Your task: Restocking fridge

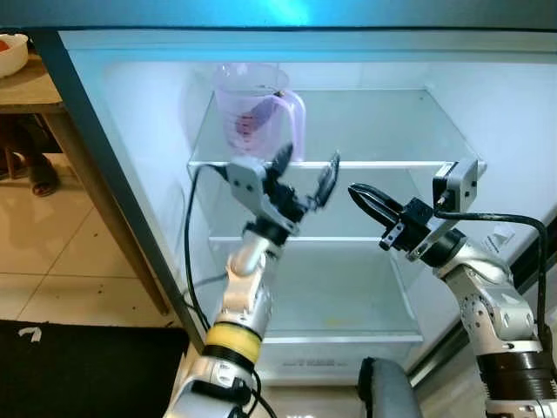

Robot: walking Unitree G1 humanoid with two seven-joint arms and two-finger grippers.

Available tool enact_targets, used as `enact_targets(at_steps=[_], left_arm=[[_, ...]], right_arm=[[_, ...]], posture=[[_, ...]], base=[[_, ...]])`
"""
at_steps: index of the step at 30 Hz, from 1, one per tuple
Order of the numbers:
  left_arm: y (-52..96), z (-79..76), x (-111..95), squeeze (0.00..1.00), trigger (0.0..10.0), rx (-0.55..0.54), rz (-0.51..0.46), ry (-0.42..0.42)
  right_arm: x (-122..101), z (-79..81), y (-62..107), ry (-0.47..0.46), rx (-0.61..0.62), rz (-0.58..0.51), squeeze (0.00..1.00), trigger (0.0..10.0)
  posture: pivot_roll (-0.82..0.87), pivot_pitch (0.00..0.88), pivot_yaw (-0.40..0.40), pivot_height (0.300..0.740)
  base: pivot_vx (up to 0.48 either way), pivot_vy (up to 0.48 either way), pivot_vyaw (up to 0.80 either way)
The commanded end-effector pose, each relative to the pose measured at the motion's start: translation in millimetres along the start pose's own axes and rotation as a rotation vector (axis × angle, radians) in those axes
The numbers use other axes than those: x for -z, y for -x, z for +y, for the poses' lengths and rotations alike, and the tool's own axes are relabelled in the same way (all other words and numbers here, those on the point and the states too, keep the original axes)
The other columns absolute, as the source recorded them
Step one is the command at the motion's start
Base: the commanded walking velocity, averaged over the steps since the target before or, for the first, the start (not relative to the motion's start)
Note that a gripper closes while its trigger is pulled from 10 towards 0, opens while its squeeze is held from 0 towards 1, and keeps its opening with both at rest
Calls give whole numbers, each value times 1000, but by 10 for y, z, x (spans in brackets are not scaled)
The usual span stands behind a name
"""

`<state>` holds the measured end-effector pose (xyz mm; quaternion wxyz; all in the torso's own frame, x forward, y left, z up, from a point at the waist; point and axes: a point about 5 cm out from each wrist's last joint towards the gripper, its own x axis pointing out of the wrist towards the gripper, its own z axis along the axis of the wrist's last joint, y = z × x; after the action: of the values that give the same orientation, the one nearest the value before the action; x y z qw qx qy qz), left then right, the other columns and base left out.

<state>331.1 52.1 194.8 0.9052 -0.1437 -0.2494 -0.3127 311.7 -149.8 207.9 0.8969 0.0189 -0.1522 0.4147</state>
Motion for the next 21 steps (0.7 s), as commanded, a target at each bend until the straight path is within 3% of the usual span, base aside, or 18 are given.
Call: enact_targets(at_steps=[1, 16, 21], left_arm=[[-83, -269, 56, 0, 10000, 13, -26, 83], [-99, -150, -36, 0, 10000, -75, -42, 50], [-46, -159, 36, 0, 10000, -102, -17, 113]], right_arm=[[3, 22, 9, -3, -12, 5, 0, 10000], [6, 17, 21, -2, -12, 11, 0, 10000], [2, 15, 21, 0, -13, 12, 0, 10000]], posture=[[-55, 50, -11, 420], [-58, 51, -13, 420], [-58, 51, -13, 420]], base=[[0, 0, 0], [0, 0, 0], [0, 0, 0]])
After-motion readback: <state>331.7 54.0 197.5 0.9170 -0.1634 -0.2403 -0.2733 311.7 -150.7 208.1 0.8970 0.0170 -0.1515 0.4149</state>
